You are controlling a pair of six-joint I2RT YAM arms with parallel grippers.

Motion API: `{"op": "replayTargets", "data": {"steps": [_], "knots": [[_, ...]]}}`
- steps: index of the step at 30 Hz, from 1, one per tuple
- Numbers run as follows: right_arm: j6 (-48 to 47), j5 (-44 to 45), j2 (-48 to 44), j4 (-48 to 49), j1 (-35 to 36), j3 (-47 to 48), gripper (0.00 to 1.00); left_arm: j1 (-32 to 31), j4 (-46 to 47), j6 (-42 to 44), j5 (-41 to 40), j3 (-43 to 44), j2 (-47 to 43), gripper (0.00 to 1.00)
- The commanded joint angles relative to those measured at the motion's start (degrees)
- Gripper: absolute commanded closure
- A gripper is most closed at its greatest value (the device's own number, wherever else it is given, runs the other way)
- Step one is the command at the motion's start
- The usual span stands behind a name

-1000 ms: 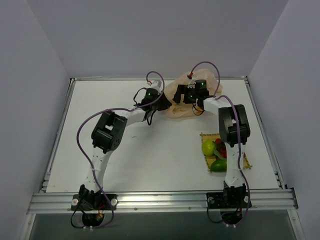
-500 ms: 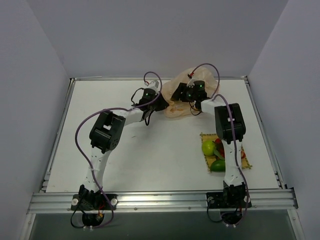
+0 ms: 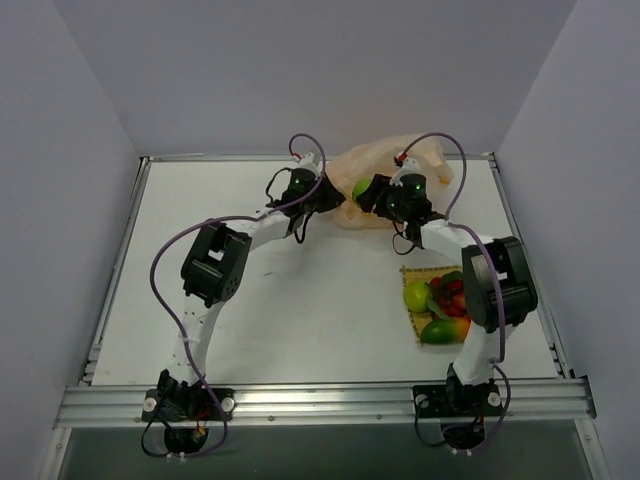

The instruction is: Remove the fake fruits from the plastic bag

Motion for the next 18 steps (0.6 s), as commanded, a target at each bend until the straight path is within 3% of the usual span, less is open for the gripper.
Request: {"op": "replayTargets", "data": {"steps": [1, 6, 10, 16, 18], "knots": [[1.9, 2.3, -9.0, 0.4, 0.8, -4.1, 0.70, -1.7, 2.9, -1.7, 0.7, 6.3, -0.2, 0.98], [2.3, 3.4, -20.1, -4.5, 1.0, -9.6, 0.70, -3.1, 3.2, -2.3, 1.5, 9.1, 1.2, 0.98], [2.2, 5.8, -35.3, -9.6, 1.3, -15.9, 0.69, -4.1, 3.3, -2.3, 1.7, 10.7, 2.5, 0.98], [4.0, 14.9, -54.0, -27.3, 0.9, -23.5, 0.69, -4.5, 3.7, -2.4, 1.2, 12.9, 4.1, 0.97], [6.9, 22.0, -59.4, -33.8, 0.6, -26.2, 0.69, -4.7, 4.1, -2.3, 1.4, 13.2, 4.3, 0.93]]}}
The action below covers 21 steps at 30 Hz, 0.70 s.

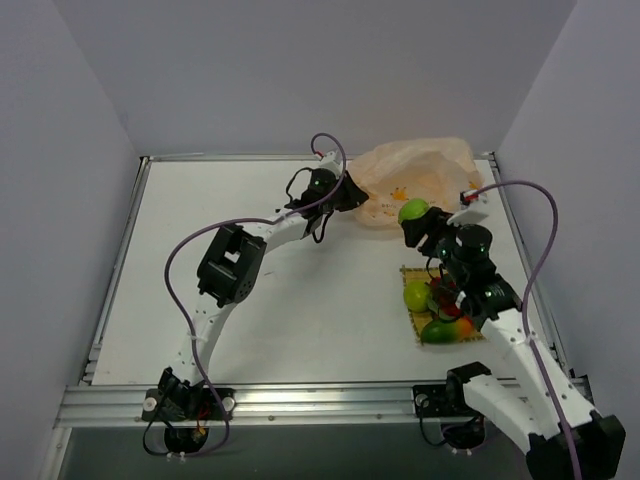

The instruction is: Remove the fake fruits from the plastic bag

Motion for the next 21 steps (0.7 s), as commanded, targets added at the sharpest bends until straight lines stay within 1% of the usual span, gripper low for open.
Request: {"op": "replayTargets", "data": {"steps": [1, 2, 3, 4, 5, 7, 9, 15, 21], "knots": [[7.2, 12.3, -11.0, -15.3, -0.4, -5.5, 0.69, -0.1, 2.8, -0.3, 0.8, 3.6, -0.6, 0.92], [9.3, 14.3, -13.6, -20.1, -0.4, -7.7, 0.69, -0.3, 2.9, -0.2, 0.9, 3.7, -0.6, 0.88], [11.3, 17.5, -15.7, -22.4, -0.6, -8.5, 0.69, -0.4, 3.3, -0.3, 1.0, 3.8, -0.6, 0.87], [15.3, 18.4, -19.3, -24.8, -0.5, -9.2, 0.69, -0.6, 3.6, -0.4, 1.1, 3.7, -0.3, 0.85], [17.4, 19.1, -20.8, -28.5, -0.5, -9.8, 0.69, -0.7, 4.1, -0.7, 1.5, 3.8, -0.1, 0.82], [22.4, 18.5, -24.0, -31.3, -0.5, -11.2, 0.69, -1.0, 5.1, -1.3, 2.3, 4.0, 0.4, 0.80], [24.7, 18.1, -25.7, -34.6, -0.3, -11.3, 0.68, -1.4, 5.7, -1.3, 2.6, 4.0, 0.6, 0.78], [27.8, 16.2, -26.0, -41.6, 0.1, -9.4, 0.67, -1.4, 7.0, -1.5, 3.5, 4.0, 0.7, 0.69], [31.2, 14.4, -24.0, -49.0, 0.9, -5.1, 0.65, -1.4, 7.6, -1.2, 4.7, 3.8, 0.9, 0.67]]}}
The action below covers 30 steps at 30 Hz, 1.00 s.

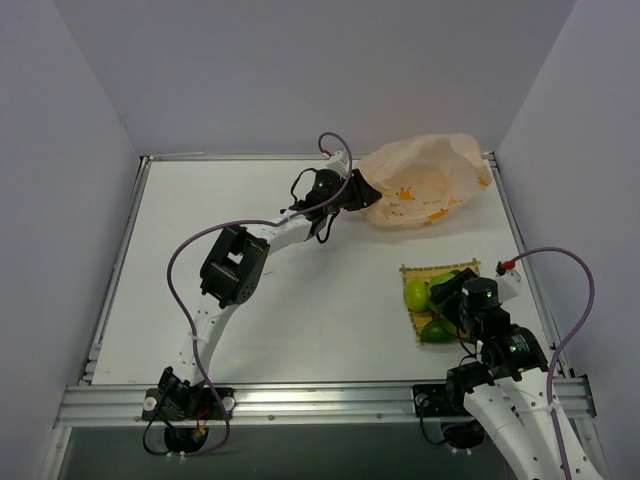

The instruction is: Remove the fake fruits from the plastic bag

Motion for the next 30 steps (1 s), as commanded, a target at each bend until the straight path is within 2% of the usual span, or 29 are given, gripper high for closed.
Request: {"op": "replayTargets", "data": {"steps": [1, 6, 12, 15, 16, 22, 27, 30], "knots": [[3.8, -0.2, 2.3, -6.5, 0.5, 4.7, 0.65, 0.0, 3.3, 0.1, 1.6, 3.1, -0.1, 0.67], [5.9, 0.0, 6.1, -10.3, 0.5, 6.0, 0.61, 0.4, 4.0, 0.2, 1.6, 1.9, -1.1, 0.67], [7.7, -1.1, 6.5, -15.3, 0.5, 6.3, 0.54, 0.5, 5.1, 0.0, 2.1, 1.5, -1.1, 0.67], [7.1, 0.1, 7.8, -18.2, 0.5, 7.9, 0.45, 0.5, 5.9, -0.3, 2.2, 1.0, -1.1, 0.67], [6.8, 0.1, 8.2, -18.4, 0.5, 8.1, 0.36, 0.5, 6.1, -0.4, 2.2, 0.6, -1.1, 0.67], [6.1, 2.2, 12.0, -17.1, 0.5, 9.2, 0.15, 0.5, 6.7, -0.6, 2.7, 0.0, -0.8, 0.67], [3.2, 4.8, 14.1, -16.8, 0.5, 14.0, 0.14, 0.5, 7.0, -0.8, 2.7, 0.2, -0.5, 0.67], [1.8, 5.0, 14.8, -16.7, 0.5, 16.8, 0.18, 0.4, 7.3, -1.3, 2.8, 0.4, 0.2, 0.67]]}}
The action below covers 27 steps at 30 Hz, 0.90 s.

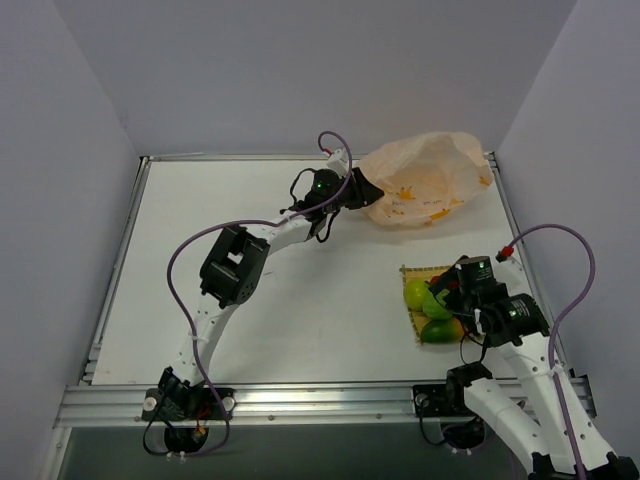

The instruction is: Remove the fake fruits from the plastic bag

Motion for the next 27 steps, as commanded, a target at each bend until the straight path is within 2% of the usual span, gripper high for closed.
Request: {"op": "replayTargets", "data": {"steps": [1, 5, 8, 9, 10, 12, 13, 14, 16, 21, 25, 27], "knots": [[-2.4, 3.2, 1.0, -1.5, 0.4, 4.4, 0.20, 0.3, 3.4, -0.8, 0.8, 0.8, 0.1, 0.67], [-4.5, 3.0, 1.6, -1.4, 0.5, 8.0, 0.23, 0.2, 3.2, -0.8, 0.7, 0.8, 0.0, 0.67], [-7.7, 7.1, 1.9, -0.7, 0.5, 13.2, 0.29, 0.1, 2.4, -0.8, 0.7, 1.6, 0.0, 0.64], [-8.7, 8.2, 2.0, 0.1, 0.4, 14.3, 0.33, 0.1, 2.2, -0.8, 0.7, 2.0, 0.0, 0.60], [-9.7, 8.9, 2.0, 2.6, 0.4, 16.0, 0.49, -0.1, 1.6, -0.7, 0.8, 2.6, 0.2, 0.56], [-11.3, 8.8, 1.9, 6.2, 0.5, 16.4, 0.59, -0.2, -1.1, -0.6, 2.1, 6.0, 1.4, 0.45], [-11.6, 8.6, 1.9, 10.0, 0.4, 15.8, 0.69, -0.5, -1.6, -0.9, 2.7, 7.1, 1.6, 0.33], [-12.0, 7.3, 2.0, 12.2, 0.4, 15.4, 0.70, -0.6, -1.9, -1.0, 3.4, 7.9, 1.6, 0.26], [-12.4, 5.5, 2.7, 18.3, 0.5, 14.1, 0.73, -0.7, -2.3, -0.6, 3.6, 8.1, 0.8, 0.06], [-13.5, 0.6, 3.6, 30.5, 0.5, 11.9, 0.74, -0.2, -5.7, 2.5, 3.0, 6.2, -5.1, 0.06], [-18.8, 0.6, 5.5, 31.6, 0.6, 15.6, 0.73, 0.2, -9.8, 9.3, 0.5, 1.7, -12.6, 0.06], [-21.5, 0.6, 5.2, 31.5, 0.6, 17.6, 0.71, 0.2, -15.3, 12.6, -5.1, -0.2, -17.4, 0.06]]}}
